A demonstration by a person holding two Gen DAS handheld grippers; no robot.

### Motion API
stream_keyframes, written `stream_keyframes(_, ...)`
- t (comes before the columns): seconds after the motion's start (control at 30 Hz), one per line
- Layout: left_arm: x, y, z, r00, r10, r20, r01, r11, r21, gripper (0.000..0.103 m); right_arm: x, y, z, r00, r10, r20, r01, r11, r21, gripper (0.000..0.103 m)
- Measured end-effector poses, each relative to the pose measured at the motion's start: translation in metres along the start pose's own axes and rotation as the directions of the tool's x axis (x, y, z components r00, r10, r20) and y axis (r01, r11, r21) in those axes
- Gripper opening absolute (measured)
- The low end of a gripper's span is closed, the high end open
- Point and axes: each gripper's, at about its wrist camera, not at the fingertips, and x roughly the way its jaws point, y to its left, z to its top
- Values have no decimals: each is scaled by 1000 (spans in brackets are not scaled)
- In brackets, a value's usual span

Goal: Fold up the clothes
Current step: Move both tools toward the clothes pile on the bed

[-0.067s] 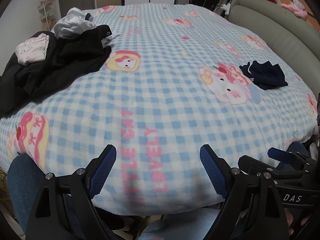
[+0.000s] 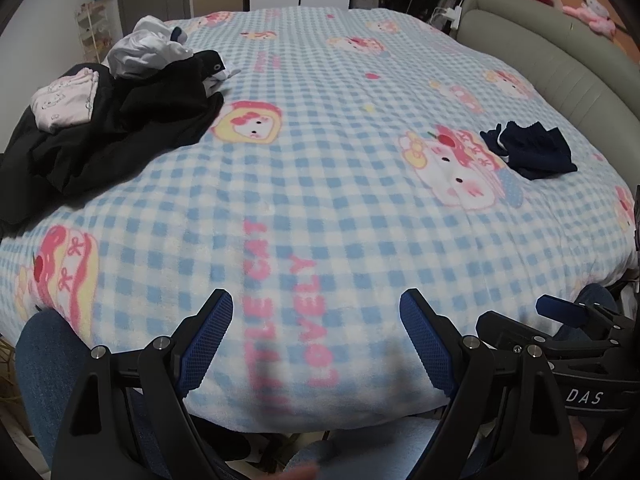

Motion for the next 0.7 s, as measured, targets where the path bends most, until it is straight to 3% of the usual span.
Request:
stream_keyframes(0.17,-2,8,7,1000,-6,13,6,1000,-19,87,-4,-11,4,1000,-12,27,13,1000,-22,101)
stream_keyframes(0.27,-3,11,9,1000,-1,28,2,1000,-22,87,5,-8,16,999,-49,2,49,998,-46,101)
stream_keyframes(0.57,1,15,15,1000,3,11,-2,999,-34,87,9,-4,25,999,-36,-5,35,997,-67,101)
stream_keyframes(0.7,-2,29,29,999,10,39,-9,999,-32,87,9,5,34,1000,-31,3,32,996,-87,101)
